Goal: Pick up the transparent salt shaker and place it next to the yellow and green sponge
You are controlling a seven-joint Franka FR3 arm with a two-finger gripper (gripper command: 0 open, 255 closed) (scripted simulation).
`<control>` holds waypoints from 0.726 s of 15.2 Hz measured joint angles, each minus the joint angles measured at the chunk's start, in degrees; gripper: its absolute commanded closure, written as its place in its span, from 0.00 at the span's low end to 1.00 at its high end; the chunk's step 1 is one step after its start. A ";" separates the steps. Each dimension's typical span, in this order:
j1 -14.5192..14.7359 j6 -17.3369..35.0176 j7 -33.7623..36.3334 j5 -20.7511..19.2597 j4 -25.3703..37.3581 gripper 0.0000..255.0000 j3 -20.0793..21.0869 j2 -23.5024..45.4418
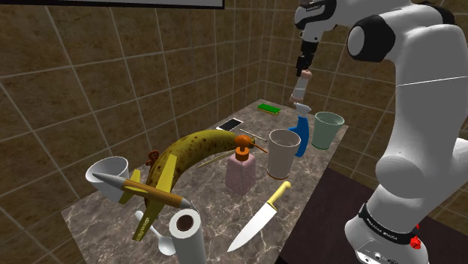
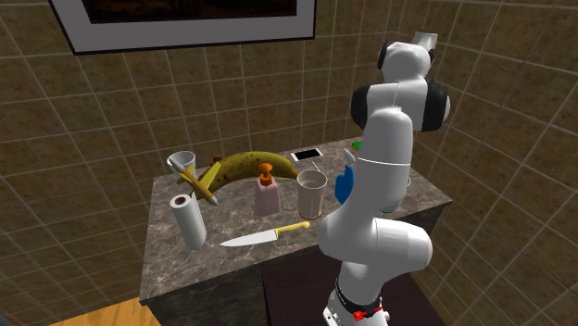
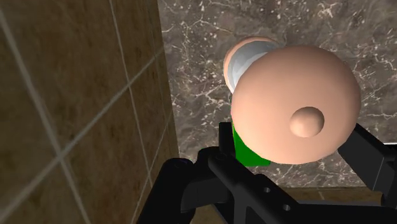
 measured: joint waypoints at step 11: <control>-2.68 4.41 -3.04 1.93 0.72 1.00 0.20 5.56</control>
